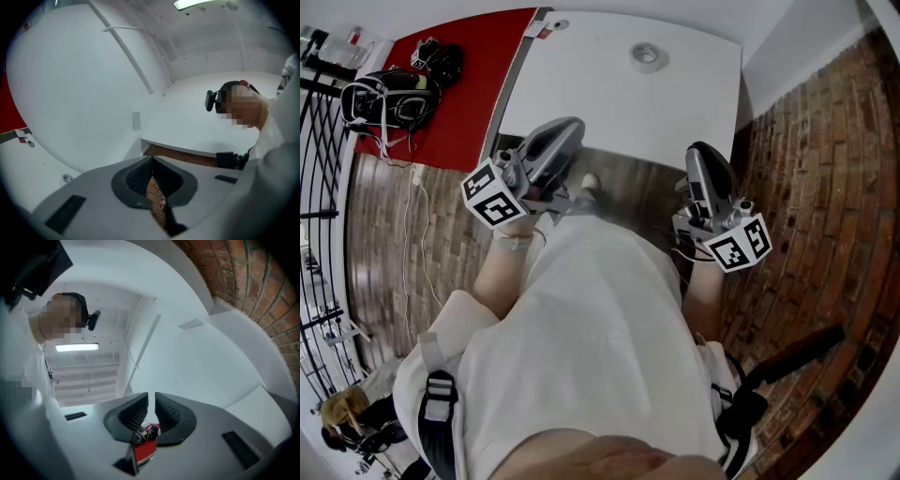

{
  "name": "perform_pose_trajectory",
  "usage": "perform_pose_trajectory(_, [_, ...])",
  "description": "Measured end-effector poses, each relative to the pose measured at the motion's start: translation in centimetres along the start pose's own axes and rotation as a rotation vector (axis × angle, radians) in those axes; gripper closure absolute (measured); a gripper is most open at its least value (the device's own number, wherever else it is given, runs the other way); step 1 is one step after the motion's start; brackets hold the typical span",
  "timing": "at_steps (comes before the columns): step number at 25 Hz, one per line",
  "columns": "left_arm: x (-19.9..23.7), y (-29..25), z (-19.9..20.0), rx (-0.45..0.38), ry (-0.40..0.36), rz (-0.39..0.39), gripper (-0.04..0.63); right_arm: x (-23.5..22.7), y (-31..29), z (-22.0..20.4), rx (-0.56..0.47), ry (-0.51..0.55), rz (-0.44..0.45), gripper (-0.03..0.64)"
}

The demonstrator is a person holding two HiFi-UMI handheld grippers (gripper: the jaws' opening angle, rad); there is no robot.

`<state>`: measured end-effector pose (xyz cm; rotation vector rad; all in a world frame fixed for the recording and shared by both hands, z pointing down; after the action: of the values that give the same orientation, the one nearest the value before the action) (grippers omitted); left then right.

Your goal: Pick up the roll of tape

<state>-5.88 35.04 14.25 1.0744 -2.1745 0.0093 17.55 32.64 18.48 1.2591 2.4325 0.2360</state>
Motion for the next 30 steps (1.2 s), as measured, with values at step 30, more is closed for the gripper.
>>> perform_pose_trajectory(30, [20.3,-4.5,9.5,0.076,0.060,0.014,0.588,-9.8,-16.0,-6.4,0.107,-0.041,-0.149,0.557])
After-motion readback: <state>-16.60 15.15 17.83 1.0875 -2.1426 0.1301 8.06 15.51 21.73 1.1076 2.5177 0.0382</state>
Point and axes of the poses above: the fingertips, and each gripper's own axes: y backward along the fingers, x to its left, z out of its top, the point moved 5 cm from there along y, backward along the fingers, and after that the axes turned 11 degrees about y, right-handed, at the moved point
